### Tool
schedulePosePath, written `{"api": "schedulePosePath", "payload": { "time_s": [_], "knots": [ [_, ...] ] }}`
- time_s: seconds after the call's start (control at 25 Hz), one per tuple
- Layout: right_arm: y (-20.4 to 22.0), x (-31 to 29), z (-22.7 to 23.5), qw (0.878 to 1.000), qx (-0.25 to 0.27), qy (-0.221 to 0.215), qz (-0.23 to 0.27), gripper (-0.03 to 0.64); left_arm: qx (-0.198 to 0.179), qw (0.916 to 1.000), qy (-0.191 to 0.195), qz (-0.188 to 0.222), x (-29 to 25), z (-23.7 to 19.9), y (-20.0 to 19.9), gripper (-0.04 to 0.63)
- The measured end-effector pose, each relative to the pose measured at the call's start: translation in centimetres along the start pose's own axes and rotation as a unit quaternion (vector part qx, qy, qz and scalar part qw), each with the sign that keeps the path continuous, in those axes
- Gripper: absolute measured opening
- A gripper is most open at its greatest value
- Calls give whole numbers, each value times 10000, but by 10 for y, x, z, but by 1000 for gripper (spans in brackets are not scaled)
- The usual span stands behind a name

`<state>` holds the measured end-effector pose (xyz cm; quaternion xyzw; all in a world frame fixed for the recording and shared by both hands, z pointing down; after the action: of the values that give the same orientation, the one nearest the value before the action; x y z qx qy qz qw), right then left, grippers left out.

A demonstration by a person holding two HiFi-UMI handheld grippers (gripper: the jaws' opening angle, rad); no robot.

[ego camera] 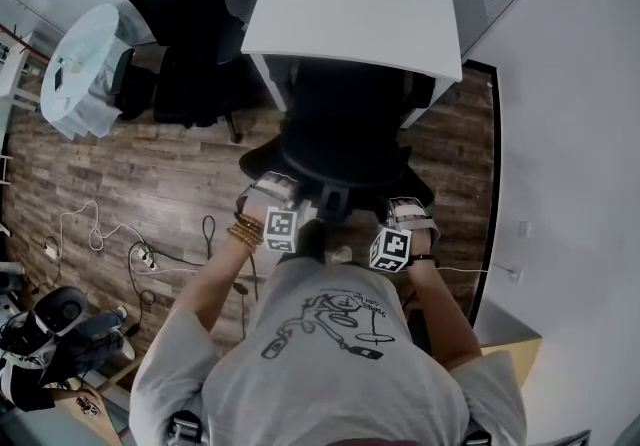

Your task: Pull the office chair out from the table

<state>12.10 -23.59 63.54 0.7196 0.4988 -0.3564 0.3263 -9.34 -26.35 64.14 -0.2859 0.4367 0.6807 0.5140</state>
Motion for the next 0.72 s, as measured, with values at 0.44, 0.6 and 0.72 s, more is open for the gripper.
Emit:
{"api": "schedulePosePath", "payload": {
  "time_s": [0.44, 0.6, 0.72],
  "knots": [
    [8, 20, -31, 10000, 69, -12, -8, 110, 102, 9999, -44, -88, 13, 37, -23, 109],
    [8, 25, -42, 10000, 86, -11, 24, 109, 115, 9998, -61, -157, 17, 49, -27, 109],
    [6, 31, -50, 10000, 86, -20, 40, 109, 154, 9997, -62, -191, 22, 58, -30, 110]
  ]
}}
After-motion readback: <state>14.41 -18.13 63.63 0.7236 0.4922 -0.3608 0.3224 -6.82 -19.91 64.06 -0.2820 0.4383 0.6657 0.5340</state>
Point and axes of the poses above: the fingertips, and each gripper's own axes: x backward along the fingers, z to its right, y out of its underside, the point moved 10 cm from there along x, backward along the fingers, and after that the axes turned 14 degrees about x, right-handed, at the moved point
